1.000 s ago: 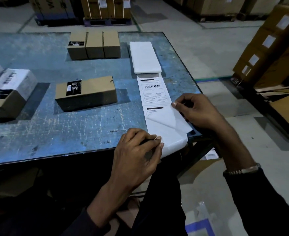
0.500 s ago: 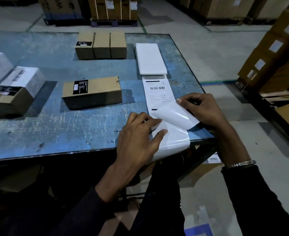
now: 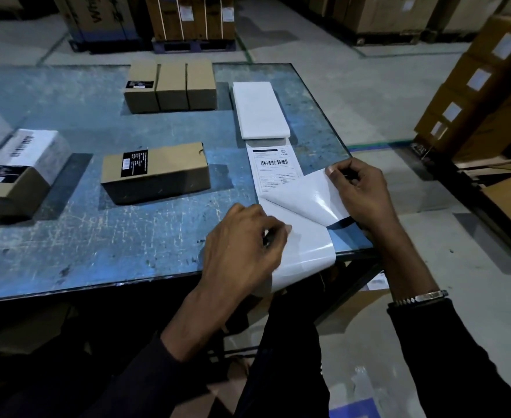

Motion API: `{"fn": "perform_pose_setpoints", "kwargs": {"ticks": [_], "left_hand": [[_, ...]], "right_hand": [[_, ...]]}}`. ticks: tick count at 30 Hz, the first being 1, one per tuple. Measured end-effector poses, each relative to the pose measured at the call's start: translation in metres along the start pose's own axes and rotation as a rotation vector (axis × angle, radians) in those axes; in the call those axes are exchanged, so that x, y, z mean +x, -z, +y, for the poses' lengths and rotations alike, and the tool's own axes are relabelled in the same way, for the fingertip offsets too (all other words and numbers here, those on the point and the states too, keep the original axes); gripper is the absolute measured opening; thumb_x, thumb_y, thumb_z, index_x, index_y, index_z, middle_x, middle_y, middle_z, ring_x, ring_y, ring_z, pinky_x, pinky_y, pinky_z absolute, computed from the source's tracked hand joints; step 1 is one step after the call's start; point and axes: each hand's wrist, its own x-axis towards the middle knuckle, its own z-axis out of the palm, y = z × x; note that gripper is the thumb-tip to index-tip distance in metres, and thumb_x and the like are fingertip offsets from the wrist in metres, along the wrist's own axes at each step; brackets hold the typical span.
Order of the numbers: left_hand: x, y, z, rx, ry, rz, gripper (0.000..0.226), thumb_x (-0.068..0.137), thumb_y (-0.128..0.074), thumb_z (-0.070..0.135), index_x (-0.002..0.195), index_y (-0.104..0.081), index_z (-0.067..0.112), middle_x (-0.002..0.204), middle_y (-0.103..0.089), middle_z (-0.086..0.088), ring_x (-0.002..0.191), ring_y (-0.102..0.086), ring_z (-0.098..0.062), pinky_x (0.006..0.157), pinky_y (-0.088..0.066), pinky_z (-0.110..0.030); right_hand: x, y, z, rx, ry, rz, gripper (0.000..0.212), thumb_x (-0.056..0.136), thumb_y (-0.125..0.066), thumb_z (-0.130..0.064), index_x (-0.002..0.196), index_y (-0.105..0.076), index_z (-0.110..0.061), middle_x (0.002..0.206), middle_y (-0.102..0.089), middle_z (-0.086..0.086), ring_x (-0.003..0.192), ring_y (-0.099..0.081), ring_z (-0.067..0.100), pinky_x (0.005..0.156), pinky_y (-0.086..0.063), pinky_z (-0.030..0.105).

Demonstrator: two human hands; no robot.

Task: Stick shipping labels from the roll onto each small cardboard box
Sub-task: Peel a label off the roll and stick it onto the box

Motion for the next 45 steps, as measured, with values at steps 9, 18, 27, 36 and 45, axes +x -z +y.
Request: {"fn": "perform_pose_setpoints", "kwargs": {"ticks": [9,18,27,36,45], "left_hand": [[0.074,0.006,-0.039,0.021,-0.133,-0.341,0.118,0.08,-0.079,0.072,0.17,-0.019,0.024,0.169,-0.035,-0.001,0.154,-0.031,-0.021,0.122,-0.036,-0.042],[0.075,-0.004,-0.044,0.039,-0.115,-0.498,0.13,0.086,-0.058,0.082,0.167,0.022,0.02,0.175,-0.025,0.013,0.162,-0.019,-0.016,0.123,-0.006,-0.023],[0.07,-0.001,-0.039,0.075,-0.118,-0.477,0.122,0.087,-0.056,0.084,0.17,0.014,0.026,0.174,-0.024,0.017,0.162,-0.021,-0.019,0.127,-0.011,-0.03],[0.07,-0.001,-0.038,0.1,-0.126,-0.467,0.121,0.085,-0.054,0.088,0.171,0.005,0.027,0.174,-0.025,0.013,0.16,-0.027,-0.022,0.131,-0.021,-0.044],[0.07,-0.002,-0.042,0.123,-0.126,-0.453,0.119,0.083,-0.049,0.095,0.172,-0.008,0.028,0.176,-0.019,0.013,0.158,-0.031,-0.022,0.128,-0.029,-0.047]], "right_hand": [[-0.004,0.001,-0.002,0.049,0.0,-0.026,0.014,0.098,-0.077,-0.026,0.084,-0.076,-0.028,0.081,-0.074,-0.017,0.079,-0.063,0.0,0.076,-0.047,0.023],[-0.003,0.003,0.006,-0.048,-0.053,0.106,0.017,0.11,-0.05,-0.039,0.103,-0.055,-0.024,0.092,-0.064,-0.007,0.081,-0.056,0.01,0.074,-0.043,0.032],[-0.001,0.006,0.005,0.028,-0.125,0.244,0.018,0.109,-0.05,-0.039,0.108,-0.057,-0.023,0.095,-0.062,-0.012,0.096,-0.059,0.018,0.085,-0.047,0.035],[0.001,0.012,0.0,0.428,-0.261,0.424,0.011,0.106,-0.055,-0.032,0.098,-0.06,-0.028,0.101,-0.07,0.0,0.091,-0.066,0.015,0.084,-0.054,0.037],[0.002,0.026,-0.004,0.822,-0.327,0.485,0.037,0.101,-0.061,-0.027,0.128,-0.067,-0.002,0.127,-0.074,0.021,0.119,-0.07,0.042,0.102,-0.058,0.06]]}}
